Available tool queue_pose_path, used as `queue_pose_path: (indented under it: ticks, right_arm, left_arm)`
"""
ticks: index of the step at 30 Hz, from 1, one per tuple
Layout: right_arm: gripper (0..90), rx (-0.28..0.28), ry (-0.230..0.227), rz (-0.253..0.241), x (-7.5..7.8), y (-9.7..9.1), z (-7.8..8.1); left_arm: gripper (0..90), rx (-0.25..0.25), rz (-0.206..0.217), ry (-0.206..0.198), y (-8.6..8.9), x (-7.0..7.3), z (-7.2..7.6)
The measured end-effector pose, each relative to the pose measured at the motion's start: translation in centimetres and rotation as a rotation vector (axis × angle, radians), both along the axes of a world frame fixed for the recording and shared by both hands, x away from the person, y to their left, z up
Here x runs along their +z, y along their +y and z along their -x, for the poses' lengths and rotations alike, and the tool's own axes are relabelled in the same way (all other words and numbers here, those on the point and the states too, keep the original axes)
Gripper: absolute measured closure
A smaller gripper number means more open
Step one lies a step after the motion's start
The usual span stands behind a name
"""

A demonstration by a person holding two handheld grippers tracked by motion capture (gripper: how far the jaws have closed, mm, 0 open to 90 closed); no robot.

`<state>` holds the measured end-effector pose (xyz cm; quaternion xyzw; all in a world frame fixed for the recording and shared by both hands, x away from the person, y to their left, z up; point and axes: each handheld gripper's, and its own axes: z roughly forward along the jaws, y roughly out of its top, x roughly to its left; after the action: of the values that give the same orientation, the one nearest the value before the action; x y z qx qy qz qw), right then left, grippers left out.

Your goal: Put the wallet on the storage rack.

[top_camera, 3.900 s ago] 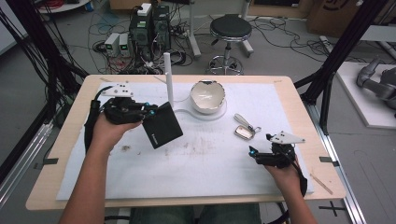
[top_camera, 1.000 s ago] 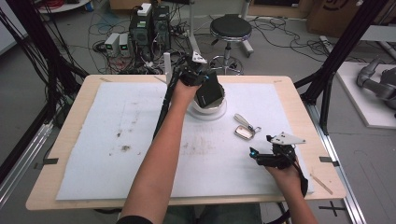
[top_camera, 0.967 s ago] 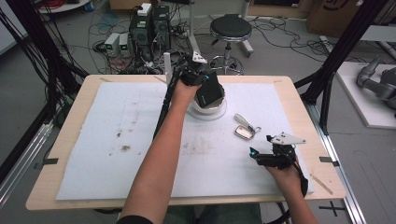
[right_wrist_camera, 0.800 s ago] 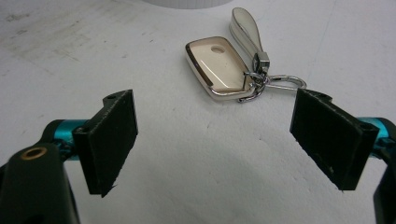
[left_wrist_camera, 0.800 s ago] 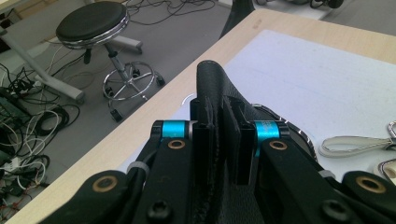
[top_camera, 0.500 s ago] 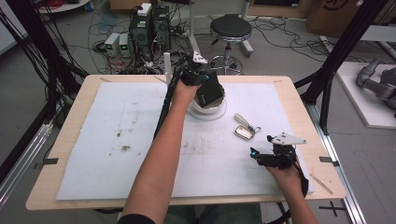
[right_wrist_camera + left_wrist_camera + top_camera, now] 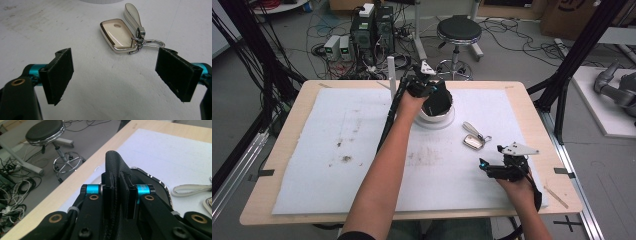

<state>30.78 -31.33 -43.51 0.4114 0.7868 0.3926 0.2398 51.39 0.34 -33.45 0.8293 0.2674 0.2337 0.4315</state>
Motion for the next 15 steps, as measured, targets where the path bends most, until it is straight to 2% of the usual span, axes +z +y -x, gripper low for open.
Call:
queue_pose_path:
  ticks: [2, 3, 4, 6, 7, 8, 10, 11, 15]
  right_arm:
    - [15.1, 0.000, 0.000, -0.001, 0.0, 0.0, 0.0]
    - [15.1, -0.001, 0.001, -0.001, 0.0, 0.0, 0.0]
    - [15.1, 0.001, 0.000, -0.002, 0.0, 0.0, -0.1]
    - [15.1, 0.001, -0.001, 0.001, 0.0, 0.0, -0.1]
    - [15.1, 0.001, -0.003, -0.001, 0.0, 0.0, -0.1]
    - [15.1, 0.003, -0.005, 0.000, 0.0, 0.1, -0.1]
    - [15.1, 0.002, -0.005, -0.004, 0.1, 0.1, -0.1]
    - [15.1, 0.000, -0.005, -0.006, 0.1, 0.1, -0.1]
    - [15.1, 0.006, -0.009, -0.009, 0.2, 0.3, -0.2]
  left_arm:
    - [73.4, 0.011, 0.006, 0.000, -0.1, -0.2, 0.2]
    - [73.4, 0.029, 0.015, -0.001, -0.1, -0.1, 0.2]
    - [57.1, 0.044, 0.018, 0.000, 0.0, 0.0, 0.3]
    - [54.4, 0.061, 0.049, 0.006, 0.3, 0.3, 0.4]
    - [47.5, 0.064, 0.050, 0.007, 0.5, 0.5, 0.6]
    - [44.3, 0.073, 0.074, 0.015, 0.9, 0.8, 0.9]
    - [38.1, 0.076, 0.081, 0.022, 1.1, 1.0, 1.0]
    - [35.5, 0.085, 0.099, 0.041, 1.5, 1.3, 1.5]
    - [32.1, 0.065, 0.119, 0.050, 2.2, 1.7, 2.6]
